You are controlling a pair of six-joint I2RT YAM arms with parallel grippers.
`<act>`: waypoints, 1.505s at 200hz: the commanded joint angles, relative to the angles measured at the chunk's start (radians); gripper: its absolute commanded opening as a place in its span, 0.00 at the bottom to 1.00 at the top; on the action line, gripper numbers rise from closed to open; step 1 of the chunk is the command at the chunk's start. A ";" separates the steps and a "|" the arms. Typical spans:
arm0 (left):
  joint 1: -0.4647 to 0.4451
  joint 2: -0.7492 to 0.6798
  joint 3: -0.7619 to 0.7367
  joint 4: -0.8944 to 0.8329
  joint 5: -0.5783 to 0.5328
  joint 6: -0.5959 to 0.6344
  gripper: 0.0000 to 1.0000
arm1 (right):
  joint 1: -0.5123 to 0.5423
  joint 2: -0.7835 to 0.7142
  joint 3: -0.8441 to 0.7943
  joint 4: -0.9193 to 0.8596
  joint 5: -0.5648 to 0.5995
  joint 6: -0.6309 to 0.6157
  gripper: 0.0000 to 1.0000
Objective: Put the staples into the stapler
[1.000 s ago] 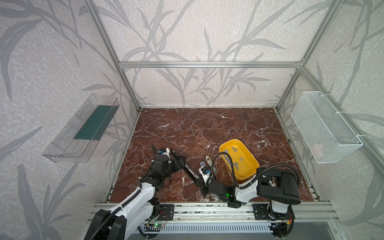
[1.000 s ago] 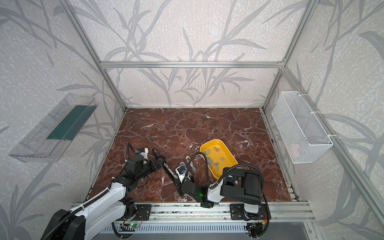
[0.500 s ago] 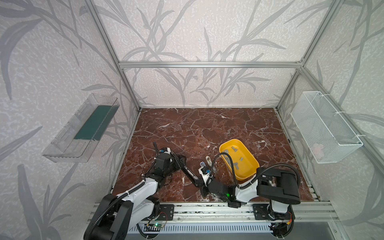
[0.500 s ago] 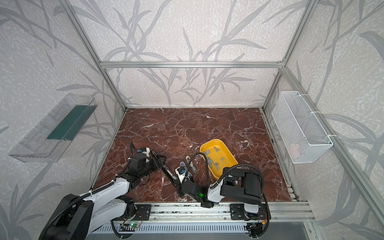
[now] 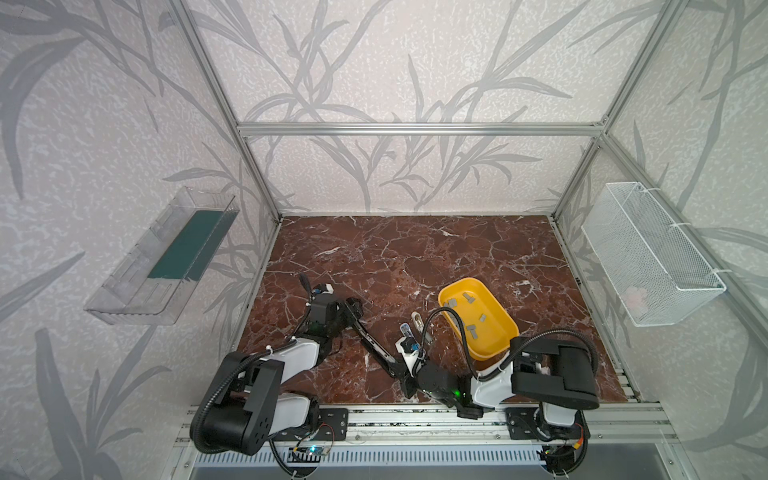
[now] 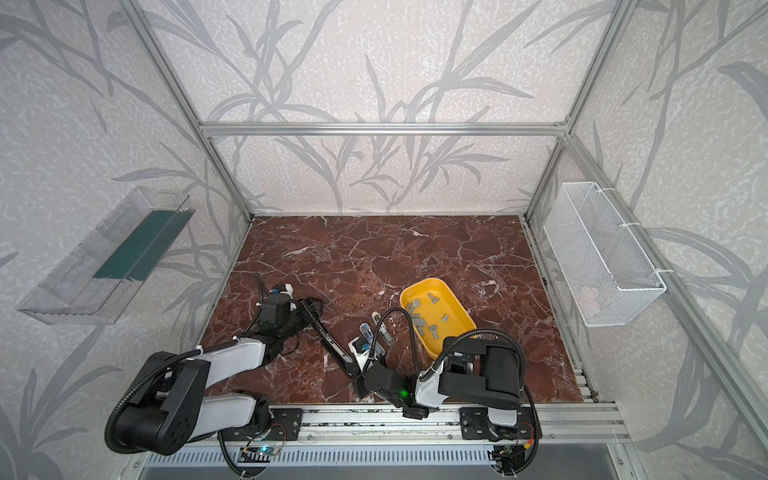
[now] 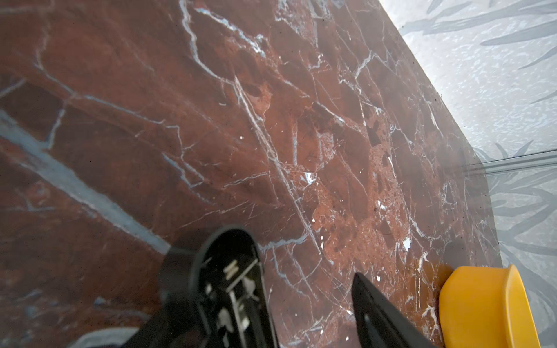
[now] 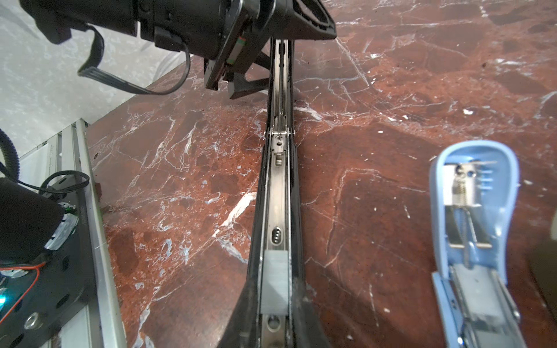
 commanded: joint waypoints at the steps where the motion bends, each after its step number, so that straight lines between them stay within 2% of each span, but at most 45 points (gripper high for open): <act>1: 0.005 -0.031 0.047 0.054 0.013 0.055 0.76 | 0.013 0.018 -0.003 0.054 -0.013 -0.036 0.03; 37: 0.003 -0.021 0.042 0.200 0.219 0.101 0.68 | 0.014 0.031 0.012 0.058 -0.017 -0.057 0.03; 66: 0.000 -0.045 0.000 0.298 0.267 0.122 0.65 | 0.013 0.034 0.019 0.058 -0.010 -0.077 0.04; 97: -0.032 -0.123 -0.017 0.234 0.234 0.191 0.63 | 0.013 0.036 0.022 0.060 0.000 -0.094 0.04; 118: -0.094 -0.178 -0.032 0.182 0.186 0.243 0.60 | 0.014 0.042 0.026 0.069 -0.003 -0.102 0.04; 191: -0.287 -0.336 -0.119 0.117 0.073 0.364 0.62 | 0.015 0.072 0.035 0.094 -0.010 -0.126 0.04; 256: -0.396 -0.257 -0.134 0.146 0.062 0.414 0.64 | 0.014 0.090 0.037 0.110 -0.009 -0.125 0.05; 301: -0.467 -0.211 -0.141 0.171 0.084 0.475 0.70 | 0.015 0.098 0.037 0.115 -0.009 -0.121 0.05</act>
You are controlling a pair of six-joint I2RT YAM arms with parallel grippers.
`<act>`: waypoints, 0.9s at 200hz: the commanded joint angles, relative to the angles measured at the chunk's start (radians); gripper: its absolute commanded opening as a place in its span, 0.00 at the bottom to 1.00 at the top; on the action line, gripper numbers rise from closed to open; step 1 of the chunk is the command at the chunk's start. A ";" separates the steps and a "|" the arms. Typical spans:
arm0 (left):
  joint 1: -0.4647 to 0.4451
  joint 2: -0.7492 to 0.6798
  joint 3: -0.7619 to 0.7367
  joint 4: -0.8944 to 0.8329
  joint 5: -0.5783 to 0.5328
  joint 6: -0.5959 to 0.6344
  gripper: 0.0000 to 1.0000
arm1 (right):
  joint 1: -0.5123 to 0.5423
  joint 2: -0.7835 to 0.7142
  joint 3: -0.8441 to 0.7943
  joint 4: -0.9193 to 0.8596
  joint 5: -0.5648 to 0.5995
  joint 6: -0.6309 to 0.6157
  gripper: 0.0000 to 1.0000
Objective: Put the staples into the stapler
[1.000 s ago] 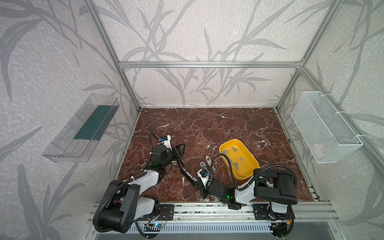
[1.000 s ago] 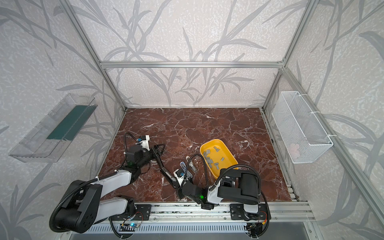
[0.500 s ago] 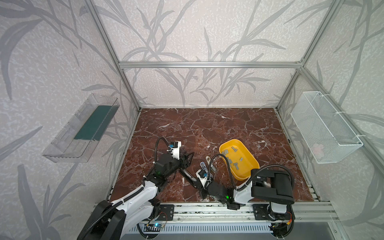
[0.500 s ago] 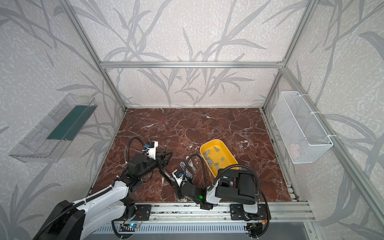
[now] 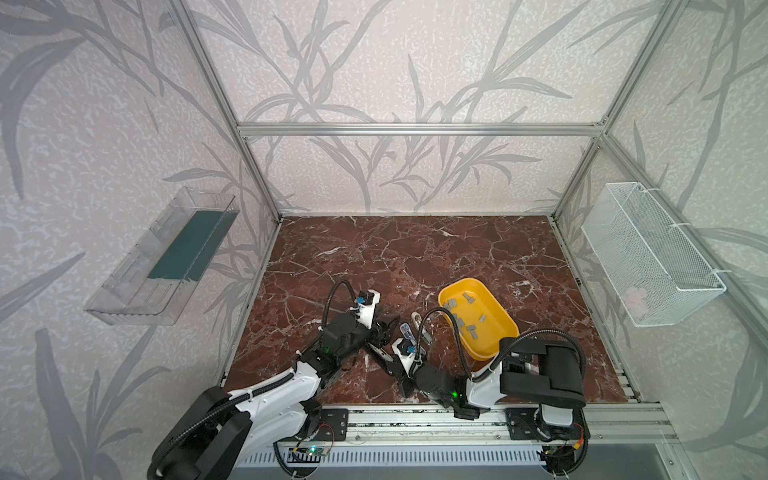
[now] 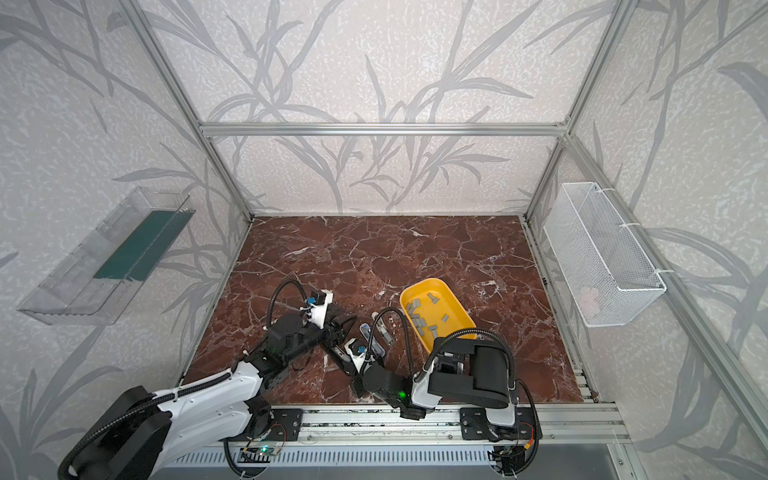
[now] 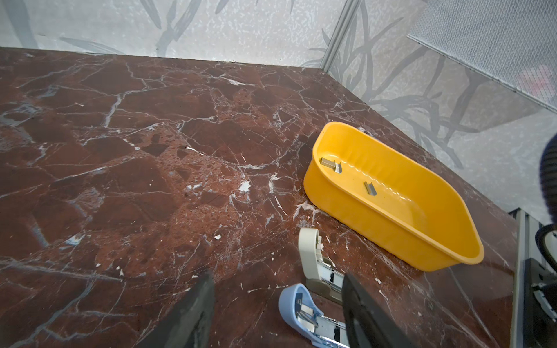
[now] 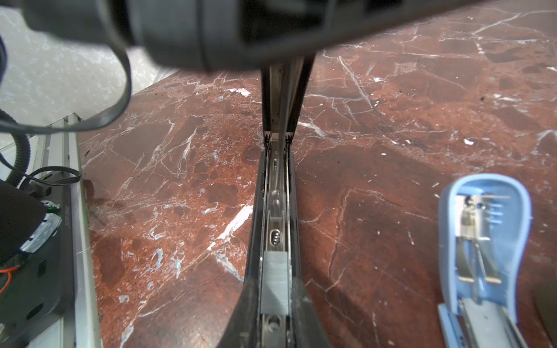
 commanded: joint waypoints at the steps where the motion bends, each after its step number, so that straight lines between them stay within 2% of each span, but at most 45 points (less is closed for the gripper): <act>1: -0.040 0.036 -0.029 -0.025 0.030 0.007 0.70 | 0.014 0.031 0.018 0.021 -0.035 -0.027 0.05; 36: -0.076 0.063 -0.039 0.004 0.023 0.025 0.71 | 0.012 0.035 0.019 0.024 -0.033 -0.024 0.05; 70: -0.102 0.068 -0.048 0.021 0.023 0.049 0.81 | 0.013 0.039 0.017 0.025 -0.035 -0.019 0.05; 96: -0.112 0.052 -0.054 0.023 0.027 0.060 0.91 | 0.012 0.040 0.017 0.027 -0.034 -0.019 0.05; 123: -0.118 0.026 -0.066 0.021 0.028 0.070 0.96 | 0.013 0.040 0.016 0.028 -0.032 -0.018 0.05; 156: -0.118 -0.056 -0.062 -0.050 -0.083 0.034 0.98 | 0.013 0.040 0.008 0.040 -0.029 -0.019 0.05; 180: -0.118 -0.135 -0.055 -0.101 -0.102 0.009 0.99 | 0.015 0.047 0.008 0.049 -0.032 -0.025 0.12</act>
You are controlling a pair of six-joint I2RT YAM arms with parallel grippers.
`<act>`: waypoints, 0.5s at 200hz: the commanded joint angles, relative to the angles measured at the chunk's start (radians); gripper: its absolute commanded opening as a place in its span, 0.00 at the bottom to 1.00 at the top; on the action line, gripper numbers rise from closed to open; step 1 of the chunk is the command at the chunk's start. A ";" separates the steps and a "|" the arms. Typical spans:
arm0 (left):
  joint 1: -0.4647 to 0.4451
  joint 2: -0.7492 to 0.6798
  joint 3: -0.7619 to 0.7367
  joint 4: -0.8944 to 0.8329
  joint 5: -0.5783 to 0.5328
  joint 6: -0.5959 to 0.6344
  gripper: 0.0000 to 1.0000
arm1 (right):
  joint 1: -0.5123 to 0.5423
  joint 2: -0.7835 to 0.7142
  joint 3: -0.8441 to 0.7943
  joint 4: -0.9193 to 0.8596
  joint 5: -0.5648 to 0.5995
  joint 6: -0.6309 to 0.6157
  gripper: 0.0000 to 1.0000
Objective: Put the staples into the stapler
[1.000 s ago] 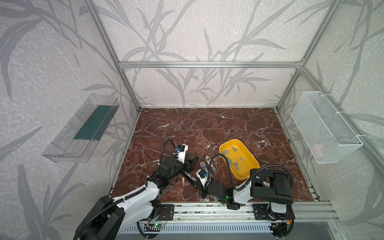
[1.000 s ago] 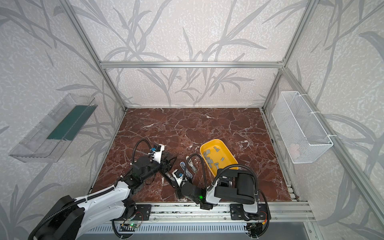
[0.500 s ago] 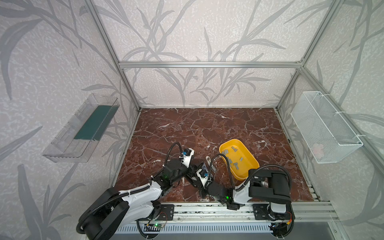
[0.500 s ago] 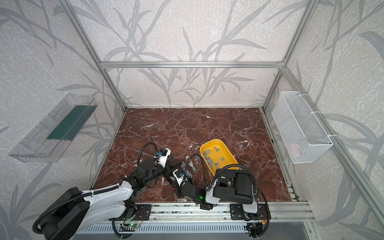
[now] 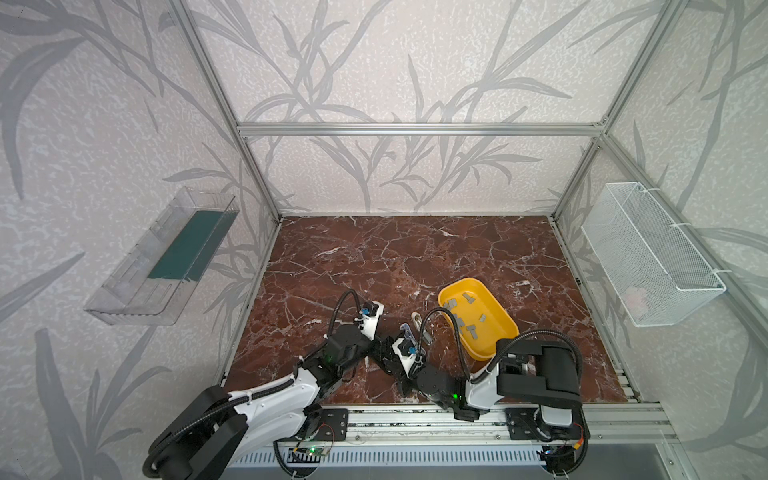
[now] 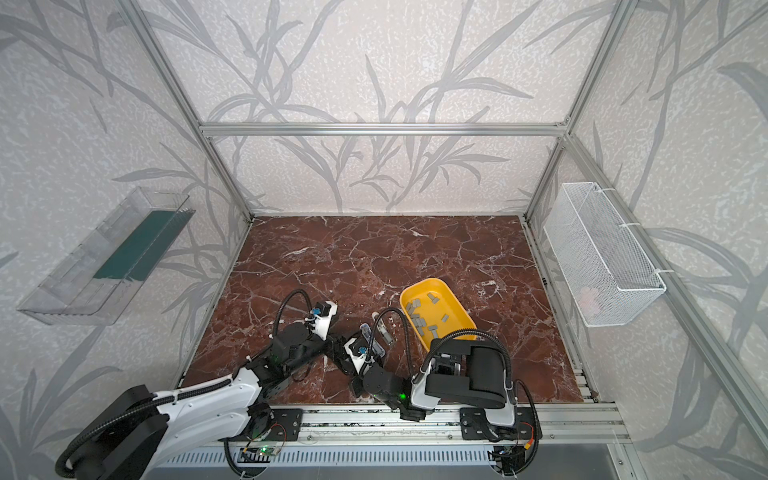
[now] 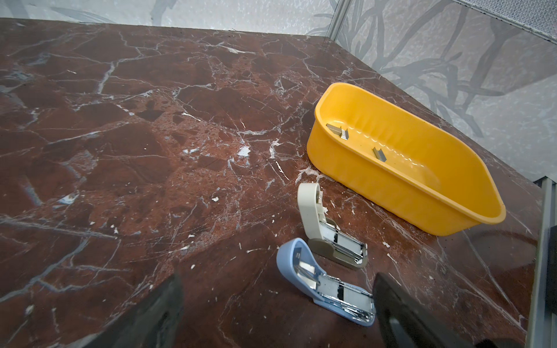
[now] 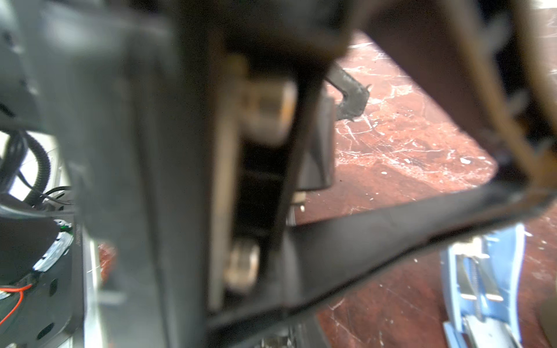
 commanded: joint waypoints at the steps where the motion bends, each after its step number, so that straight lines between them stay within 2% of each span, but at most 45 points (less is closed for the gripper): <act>1: -0.028 -0.076 0.005 -0.036 0.018 -0.005 0.99 | 0.005 0.029 0.009 -0.023 -0.052 -0.017 0.12; 41: -0.028 -0.157 0.020 -0.073 0.024 -0.048 0.99 | 0.005 0.044 0.004 -0.001 -0.051 -0.021 0.16; 57: -0.028 -0.169 0.024 -0.075 0.038 -0.062 0.99 | 0.006 0.047 0.004 0.000 -0.048 -0.022 0.21; 100: -0.028 -0.187 0.053 -0.091 0.048 -0.130 0.99 | 0.006 0.052 0.002 0.003 -0.044 -0.024 0.23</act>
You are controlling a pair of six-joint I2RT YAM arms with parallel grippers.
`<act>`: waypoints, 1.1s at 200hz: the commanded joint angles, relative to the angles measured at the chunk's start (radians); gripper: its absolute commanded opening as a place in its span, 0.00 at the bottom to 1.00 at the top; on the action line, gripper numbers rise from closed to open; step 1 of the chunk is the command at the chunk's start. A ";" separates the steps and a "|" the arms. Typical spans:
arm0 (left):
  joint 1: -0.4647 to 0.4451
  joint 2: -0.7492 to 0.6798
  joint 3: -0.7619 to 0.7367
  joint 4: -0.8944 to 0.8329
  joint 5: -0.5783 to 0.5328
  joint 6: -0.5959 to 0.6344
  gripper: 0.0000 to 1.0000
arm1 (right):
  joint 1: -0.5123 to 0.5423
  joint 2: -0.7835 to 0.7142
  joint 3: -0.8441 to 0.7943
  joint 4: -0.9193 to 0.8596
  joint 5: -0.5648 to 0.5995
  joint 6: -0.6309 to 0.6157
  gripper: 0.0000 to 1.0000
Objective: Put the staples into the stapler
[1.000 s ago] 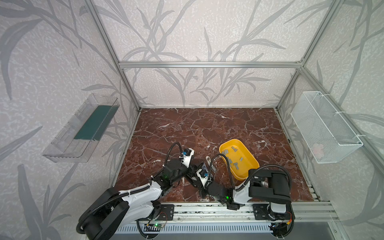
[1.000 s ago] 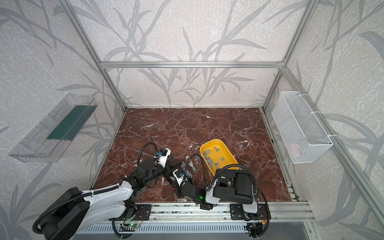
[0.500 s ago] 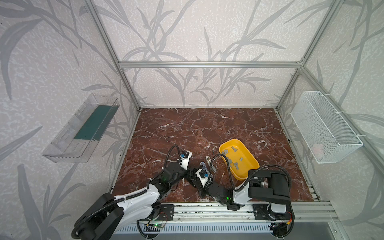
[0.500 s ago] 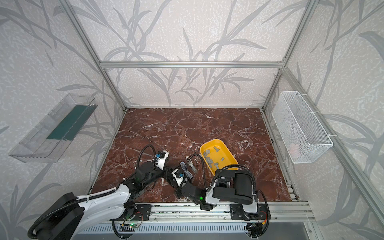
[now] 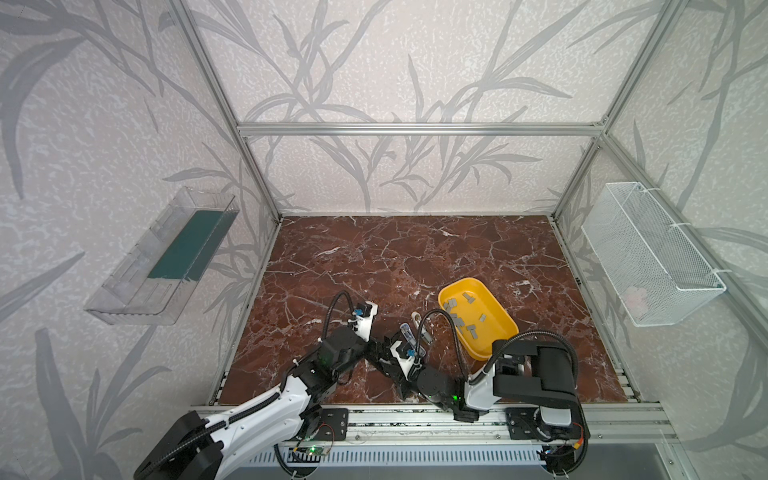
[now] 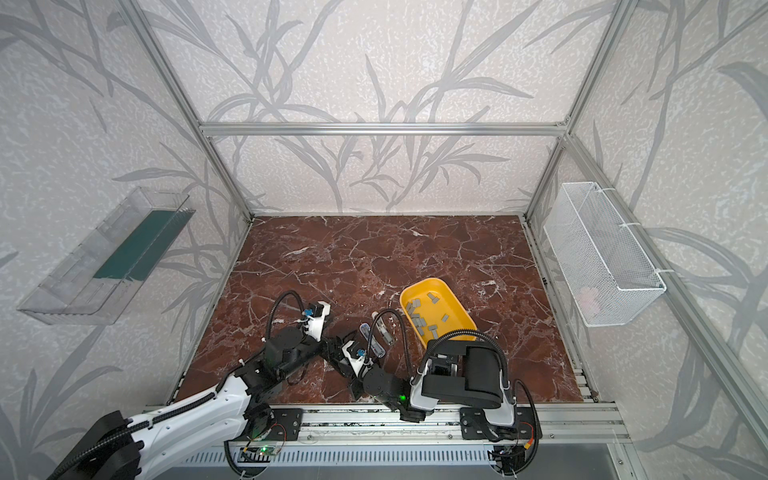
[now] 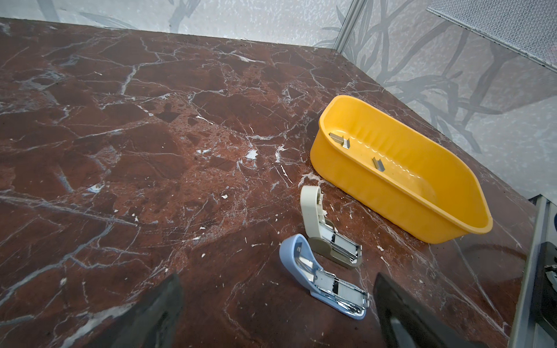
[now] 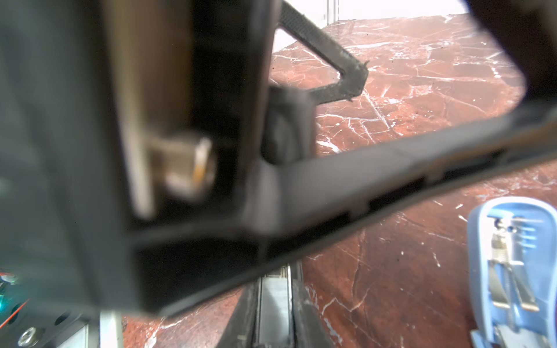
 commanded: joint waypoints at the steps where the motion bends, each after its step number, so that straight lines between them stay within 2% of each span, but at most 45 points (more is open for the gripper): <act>1: -0.022 -0.032 0.053 0.049 0.075 -0.058 0.99 | 0.004 0.028 0.002 -0.039 -0.020 -0.007 0.23; 29: -0.023 -0.069 0.074 0.025 0.084 -0.107 0.99 | 0.003 0.028 0.002 -0.038 -0.017 -0.010 0.25; 66: -0.022 -0.120 0.081 -0.074 -0.058 -0.141 0.99 | 0.004 0.025 -0.001 -0.034 -0.018 -0.013 0.26; 104: -0.021 -0.157 0.040 -0.127 -0.166 -0.163 0.99 | 0.005 -0.004 -0.015 -0.034 -0.010 -0.022 0.44; 151: -0.021 -0.175 -0.010 -0.157 -0.255 -0.176 0.99 | 0.013 -0.093 -0.042 -0.064 0.002 -0.037 0.55; 196: -0.018 -0.163 -0.011 -0.193 -0.305 -0.185 0.99 | 0.027 -0.186 -0.053 -0.113 0.013 -0.050 0.57; 220: -0.018 -0.175 -0.017 -0.222 -0.341 -0.198 0.99 | 0.030 -0.225 -0.046 -0.152 0.015 -0.056 0.55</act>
